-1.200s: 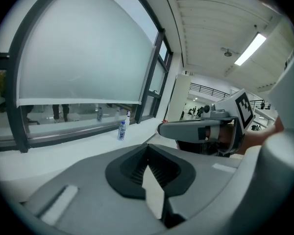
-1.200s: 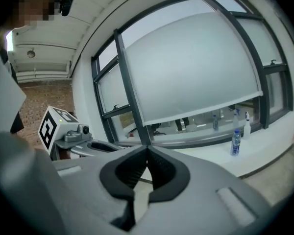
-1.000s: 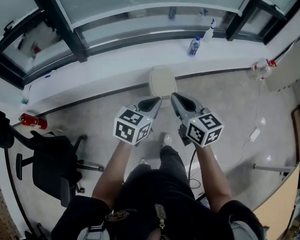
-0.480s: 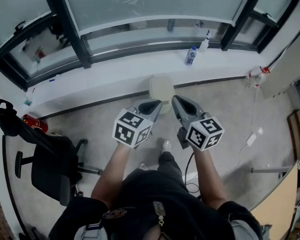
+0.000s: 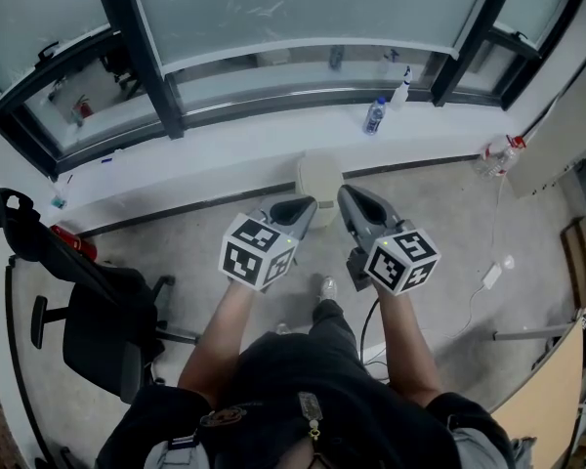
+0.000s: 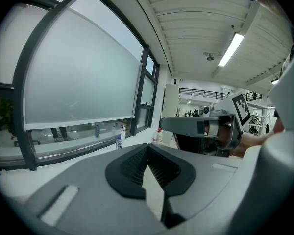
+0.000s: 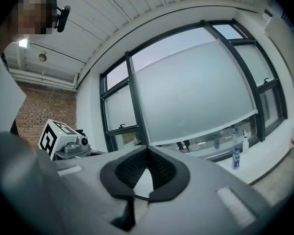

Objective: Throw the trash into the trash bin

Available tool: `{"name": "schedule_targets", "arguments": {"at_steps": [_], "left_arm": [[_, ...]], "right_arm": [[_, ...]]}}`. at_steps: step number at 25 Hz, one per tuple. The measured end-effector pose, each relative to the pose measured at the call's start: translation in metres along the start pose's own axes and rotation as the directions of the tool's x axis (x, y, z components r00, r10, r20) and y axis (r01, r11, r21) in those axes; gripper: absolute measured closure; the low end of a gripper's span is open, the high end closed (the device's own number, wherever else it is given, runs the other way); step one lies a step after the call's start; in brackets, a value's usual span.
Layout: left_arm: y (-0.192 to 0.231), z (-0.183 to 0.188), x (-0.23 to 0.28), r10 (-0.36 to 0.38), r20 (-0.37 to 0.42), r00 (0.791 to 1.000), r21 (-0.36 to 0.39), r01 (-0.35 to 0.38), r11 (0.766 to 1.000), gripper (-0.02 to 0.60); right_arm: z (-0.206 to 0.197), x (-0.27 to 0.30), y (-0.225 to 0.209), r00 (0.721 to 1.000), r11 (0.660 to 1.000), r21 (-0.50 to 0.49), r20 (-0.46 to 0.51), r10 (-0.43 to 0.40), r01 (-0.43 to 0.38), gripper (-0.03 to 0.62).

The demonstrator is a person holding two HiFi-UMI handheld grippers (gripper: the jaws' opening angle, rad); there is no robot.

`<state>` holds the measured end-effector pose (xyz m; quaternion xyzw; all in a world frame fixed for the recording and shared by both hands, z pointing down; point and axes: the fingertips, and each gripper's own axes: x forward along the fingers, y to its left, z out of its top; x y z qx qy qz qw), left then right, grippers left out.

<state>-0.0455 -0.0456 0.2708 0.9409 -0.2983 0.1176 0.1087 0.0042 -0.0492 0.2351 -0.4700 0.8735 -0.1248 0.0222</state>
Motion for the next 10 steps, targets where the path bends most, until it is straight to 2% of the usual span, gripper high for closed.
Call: {"name": "schedule_targets", "arguments": {"at_steps": [10], "left_arm": [[-0.001, -0.001, -0.016, -0.005, 0.002, 1.0, 0.012, 0.005, 1.0, 0.574]], "right_arm": [[0.001, -0.002, 0.014, 1.0, 1.0, -0.006, 0.007, -0.006, 0.006, 0.591]]}}
